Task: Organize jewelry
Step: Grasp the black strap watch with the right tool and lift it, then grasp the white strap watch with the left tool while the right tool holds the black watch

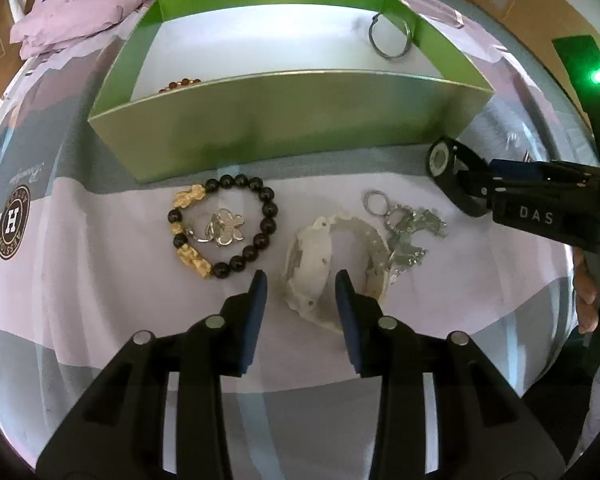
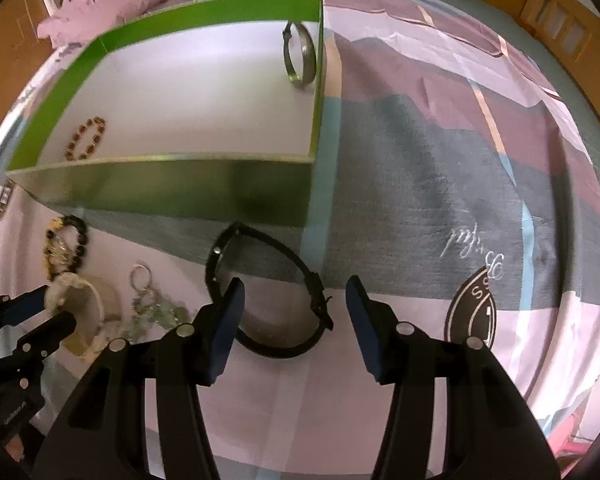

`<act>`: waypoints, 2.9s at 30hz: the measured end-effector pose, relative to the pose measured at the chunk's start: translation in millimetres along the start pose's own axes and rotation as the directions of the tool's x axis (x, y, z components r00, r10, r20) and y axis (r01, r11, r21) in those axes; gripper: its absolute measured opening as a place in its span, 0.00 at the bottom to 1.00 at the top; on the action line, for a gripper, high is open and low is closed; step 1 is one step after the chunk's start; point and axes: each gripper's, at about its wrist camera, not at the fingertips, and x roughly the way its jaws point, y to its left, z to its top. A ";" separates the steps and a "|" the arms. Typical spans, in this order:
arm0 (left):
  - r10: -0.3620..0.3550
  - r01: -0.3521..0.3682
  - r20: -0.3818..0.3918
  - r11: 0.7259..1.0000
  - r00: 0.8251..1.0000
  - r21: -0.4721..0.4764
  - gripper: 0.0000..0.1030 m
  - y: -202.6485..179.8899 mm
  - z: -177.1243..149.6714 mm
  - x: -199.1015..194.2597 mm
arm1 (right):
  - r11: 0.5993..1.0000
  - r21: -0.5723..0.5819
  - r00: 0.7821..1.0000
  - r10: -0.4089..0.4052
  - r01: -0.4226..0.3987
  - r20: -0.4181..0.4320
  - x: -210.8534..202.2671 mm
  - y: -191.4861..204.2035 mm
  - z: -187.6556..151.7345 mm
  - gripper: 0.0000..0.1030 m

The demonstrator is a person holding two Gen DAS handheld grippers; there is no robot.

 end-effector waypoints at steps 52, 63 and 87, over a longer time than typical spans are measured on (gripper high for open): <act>0.022 -0.020 0.069 0.999 0.997 -0.027 0.20 3.1 2.3 -13.2 | 1.000 -0.018 0.998 -0.004 0.005 0.065 -11.5 13.1 2.9 0.12; 0.014 -0.003 0.104 0.995 0.994 -0.101 0.20 27.3 8.5 -30.5 | 0.999 0.020 0.994 0.027 -0.030 0.108 -35.4 -2.0 5.7 0.12; 0.033 -0.022 0.104 0.994 0.994 -0.104 0.20 27.3 10.3 -27.6 | 0.999 0.003 0.995 0.045 -0.045 0.083 -32.1 -1.7 -1.0 0.12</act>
